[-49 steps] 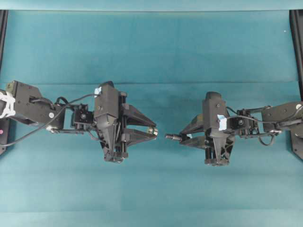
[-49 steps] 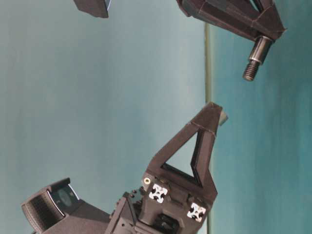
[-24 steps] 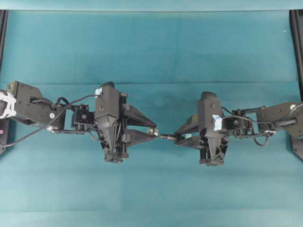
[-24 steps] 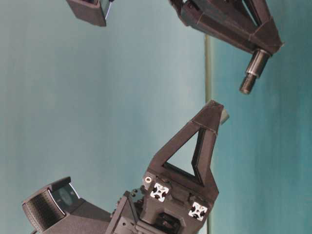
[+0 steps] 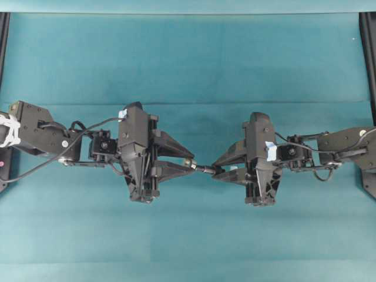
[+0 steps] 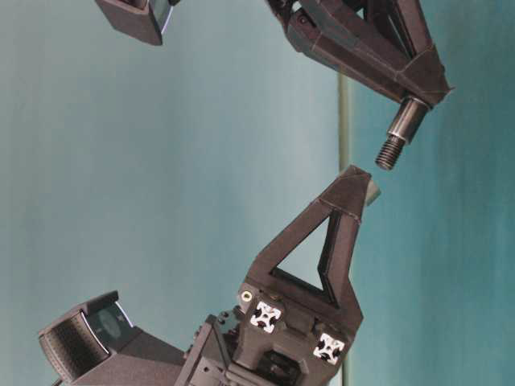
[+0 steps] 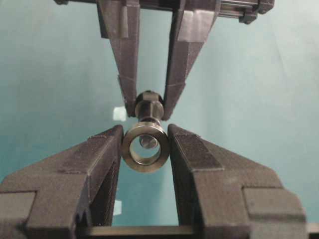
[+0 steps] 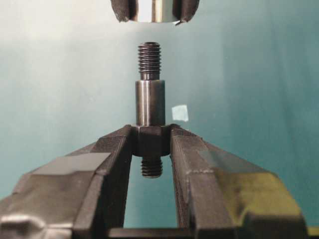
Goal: Insert the washer onto the shaft with both hands.
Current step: 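Bring the shaft's lower threaded end toward the washer hole, then push the shaft through the washer until it seats on the collar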
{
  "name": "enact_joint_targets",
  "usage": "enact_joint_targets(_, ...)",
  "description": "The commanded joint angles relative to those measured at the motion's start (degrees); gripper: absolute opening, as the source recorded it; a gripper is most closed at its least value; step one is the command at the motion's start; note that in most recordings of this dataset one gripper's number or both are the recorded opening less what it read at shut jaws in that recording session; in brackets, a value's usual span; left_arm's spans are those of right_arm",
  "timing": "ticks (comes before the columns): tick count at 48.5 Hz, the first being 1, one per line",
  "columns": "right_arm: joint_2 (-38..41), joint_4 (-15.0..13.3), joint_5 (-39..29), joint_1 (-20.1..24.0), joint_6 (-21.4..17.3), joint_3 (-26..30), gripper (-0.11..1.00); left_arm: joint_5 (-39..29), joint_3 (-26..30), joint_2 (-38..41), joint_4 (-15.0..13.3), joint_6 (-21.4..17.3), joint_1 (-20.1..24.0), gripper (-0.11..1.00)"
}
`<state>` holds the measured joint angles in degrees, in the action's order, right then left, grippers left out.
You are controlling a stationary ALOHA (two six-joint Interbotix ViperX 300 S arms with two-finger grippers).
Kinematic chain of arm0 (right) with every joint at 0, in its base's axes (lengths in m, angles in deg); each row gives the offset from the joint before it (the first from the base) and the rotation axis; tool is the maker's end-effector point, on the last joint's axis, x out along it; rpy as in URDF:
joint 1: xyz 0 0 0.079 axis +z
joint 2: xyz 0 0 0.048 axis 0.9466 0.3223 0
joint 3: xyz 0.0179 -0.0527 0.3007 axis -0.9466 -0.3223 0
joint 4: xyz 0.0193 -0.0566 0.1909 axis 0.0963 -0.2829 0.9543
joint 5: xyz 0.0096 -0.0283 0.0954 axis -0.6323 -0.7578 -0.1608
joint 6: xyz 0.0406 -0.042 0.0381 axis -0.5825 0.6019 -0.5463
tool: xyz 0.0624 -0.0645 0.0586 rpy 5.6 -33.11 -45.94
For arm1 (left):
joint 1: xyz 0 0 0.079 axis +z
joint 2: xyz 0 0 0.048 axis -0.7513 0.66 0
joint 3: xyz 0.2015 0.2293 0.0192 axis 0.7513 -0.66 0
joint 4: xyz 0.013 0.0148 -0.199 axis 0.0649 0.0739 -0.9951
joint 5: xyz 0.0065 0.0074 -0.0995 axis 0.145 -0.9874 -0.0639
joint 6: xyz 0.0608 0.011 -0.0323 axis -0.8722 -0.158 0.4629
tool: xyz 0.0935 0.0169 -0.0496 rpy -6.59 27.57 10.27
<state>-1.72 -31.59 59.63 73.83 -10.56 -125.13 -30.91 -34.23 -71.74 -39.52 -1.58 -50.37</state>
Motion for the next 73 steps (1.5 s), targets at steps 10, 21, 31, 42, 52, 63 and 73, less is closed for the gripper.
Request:
enact_joint_targets(10, -0.4, 0.2, 2.7, 0.3, -0.5, 1.0, 0.0, 0.4, 0.7, -0.4, 0.0, 0.1, -0.4, 0.34)
enact_joint_targets(21, -0.4, 0.2, 3.6, 0.3, -0.6, 1.0, 0.0, 0.4, 0.9, -0.1, 0.0, 0.1, -0.4, 0.34)
enact_joint_targets(31, -0.4, 0.2, 3.8, 0.3, -0.5, 1.0, 0.0, 0.5, 1.0, 0.4, 0.0, 0.1, -0.4, 0.34)
enact_joint_targets(42, -0.4, 0.2, 3.8, 0.3, -0.5, 1.1, 0.0, 0.5, 2.0, 1.3, 0.0, 0.1, -0.4, 0.34)
enact_joint_targets(52, -0.4, 0.2, 3.8, 0.3, -0.5, 1.0, 0.0, 0.5, 3.2, 2.2, 0.0, 0.1, -0.4, 0.34)
enact_joint_targets(63, -0.4, 0.2, 3.9, 0.3, -0.5, 1.0, 0.0, 0.5, 4.0, 3.2, 0.0, 0.1, -0.4, 0.34)
enact_joint_targets(73, -0.4, 0.2, 4.2, 0.3, -0.5, 1.1, 0.0, 0.5, 5.8, 4.5, 0.0, -0.1, -0.6, 0.34)
